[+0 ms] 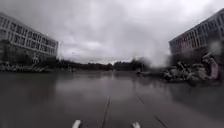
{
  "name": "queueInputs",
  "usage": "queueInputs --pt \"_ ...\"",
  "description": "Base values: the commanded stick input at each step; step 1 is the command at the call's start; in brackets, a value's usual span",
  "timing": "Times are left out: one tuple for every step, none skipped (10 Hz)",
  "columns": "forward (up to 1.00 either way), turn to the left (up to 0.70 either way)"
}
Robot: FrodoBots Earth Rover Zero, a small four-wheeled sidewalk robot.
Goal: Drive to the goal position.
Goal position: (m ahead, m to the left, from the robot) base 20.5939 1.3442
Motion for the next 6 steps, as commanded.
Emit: queueInputs --pt "0.70 0.00" --pt "0.70 0.00" --pt "0.70 0.00" --pt "0.70 0.00" --pt "0.70 0.00" --pt "0.70 0.00"
